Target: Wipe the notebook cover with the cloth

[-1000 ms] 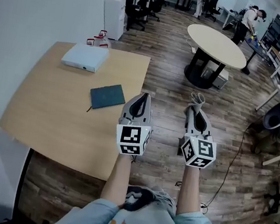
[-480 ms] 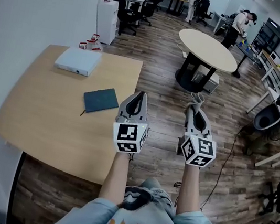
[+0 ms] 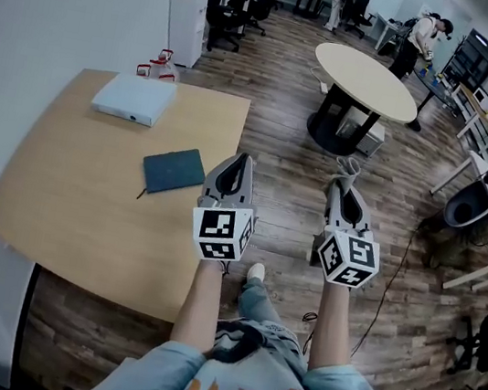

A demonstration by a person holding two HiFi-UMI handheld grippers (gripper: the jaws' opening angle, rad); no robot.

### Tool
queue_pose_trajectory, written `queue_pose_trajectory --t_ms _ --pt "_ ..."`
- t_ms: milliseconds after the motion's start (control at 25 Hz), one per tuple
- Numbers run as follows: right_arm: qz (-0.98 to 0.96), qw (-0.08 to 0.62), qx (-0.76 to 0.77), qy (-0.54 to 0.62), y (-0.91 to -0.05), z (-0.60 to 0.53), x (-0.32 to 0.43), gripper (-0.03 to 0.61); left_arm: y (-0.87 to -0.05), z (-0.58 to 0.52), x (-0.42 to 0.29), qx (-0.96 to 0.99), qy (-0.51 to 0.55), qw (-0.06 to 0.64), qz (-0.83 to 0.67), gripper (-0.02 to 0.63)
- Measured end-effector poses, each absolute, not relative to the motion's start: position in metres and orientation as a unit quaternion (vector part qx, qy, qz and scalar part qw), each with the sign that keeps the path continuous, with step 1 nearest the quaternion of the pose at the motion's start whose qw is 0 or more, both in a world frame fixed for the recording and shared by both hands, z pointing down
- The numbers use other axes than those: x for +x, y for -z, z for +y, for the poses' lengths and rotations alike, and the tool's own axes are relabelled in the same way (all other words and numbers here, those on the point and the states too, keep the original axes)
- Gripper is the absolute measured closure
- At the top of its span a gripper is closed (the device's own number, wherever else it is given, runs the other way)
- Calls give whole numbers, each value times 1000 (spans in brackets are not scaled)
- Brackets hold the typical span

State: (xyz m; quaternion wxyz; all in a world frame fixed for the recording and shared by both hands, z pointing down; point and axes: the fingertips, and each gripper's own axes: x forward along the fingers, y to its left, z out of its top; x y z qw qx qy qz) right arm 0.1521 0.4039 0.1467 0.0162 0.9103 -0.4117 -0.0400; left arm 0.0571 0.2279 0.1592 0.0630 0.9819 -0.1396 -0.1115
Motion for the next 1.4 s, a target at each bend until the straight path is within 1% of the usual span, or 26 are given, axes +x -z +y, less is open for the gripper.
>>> queue_pose_trajectory --t_ms 200,440,680,880,1040,1240,1400 --pt "-430 21 902 35 -156 371 177 546 -172 196 71 978 106 69 -165 595" --pt "-450 6 893 21 -173 325 222 546 -181 162 102 977 94 58 -184 595" --pt "-466 -6 885 -12 -187 286 267 546 -205 135 129 973 61 87 -205 595" --pt "-466 16 881 -74 -247 264 316 546 -263 110 171 966 16 132 -222 595" --pt "-464 22 880 -98 -273 250 363 546 -296 95 210 960 -6 158 -232 595" --pt "-475 18 872 -118 -294 227 416 546 -313 82 262 957 -25 162 -240 595" --pt "-475 -6 871 -128 -299 219 457 546 -305 80 294 958 -32 150 -243 595"
